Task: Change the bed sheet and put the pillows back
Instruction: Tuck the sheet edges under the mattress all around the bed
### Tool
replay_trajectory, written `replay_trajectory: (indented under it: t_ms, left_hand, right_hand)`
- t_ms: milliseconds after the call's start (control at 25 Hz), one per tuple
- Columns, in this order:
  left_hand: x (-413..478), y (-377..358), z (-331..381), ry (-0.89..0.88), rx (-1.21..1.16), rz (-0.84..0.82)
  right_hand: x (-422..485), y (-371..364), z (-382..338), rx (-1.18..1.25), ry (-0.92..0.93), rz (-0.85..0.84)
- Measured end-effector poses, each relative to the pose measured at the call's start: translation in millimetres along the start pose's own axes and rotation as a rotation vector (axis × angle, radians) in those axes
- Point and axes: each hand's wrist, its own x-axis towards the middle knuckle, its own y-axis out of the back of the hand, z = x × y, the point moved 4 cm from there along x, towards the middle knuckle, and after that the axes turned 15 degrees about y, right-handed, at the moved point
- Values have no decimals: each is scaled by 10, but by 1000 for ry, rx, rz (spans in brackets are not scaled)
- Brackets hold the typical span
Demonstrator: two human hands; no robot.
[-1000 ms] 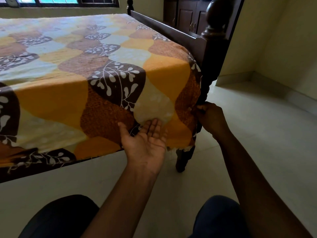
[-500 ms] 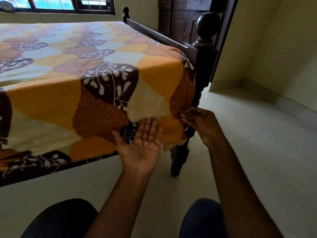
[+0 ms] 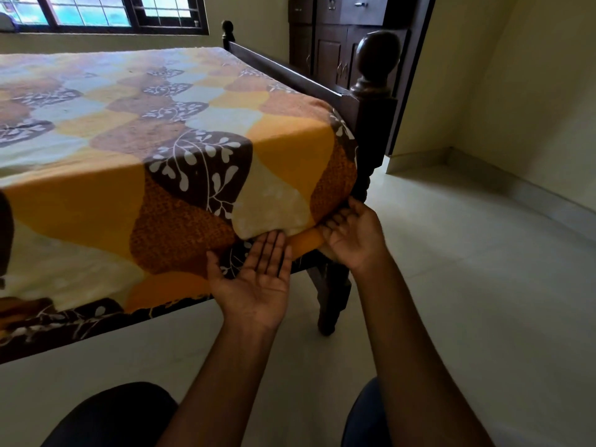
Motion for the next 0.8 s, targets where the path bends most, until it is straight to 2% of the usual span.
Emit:
replay_trajectory:
  t_ms: [200,320,400,520,680,800]
  left_hand:
    - [43,33,38,-3,-22,46]
    - [38,34,19,-6,-25,39]
    - [41,22,22,-8,-32,39]
    - [47,20,5,-8,-66,45]
    - [45,14,-15,-5,-73,12]
    - [67,10,2,-11,-83,-22]
  right_hand:
    - [-265,573,-150,-596,293,149]
    - [-232,527,-48,-759,252,155]
    - [-152,451,3,-785,319,181]
    - [-138,350,83,-585,366,219]
    - [-234,99,182,95,96,-5]
    - [-134,-62,229,279,22,-46]
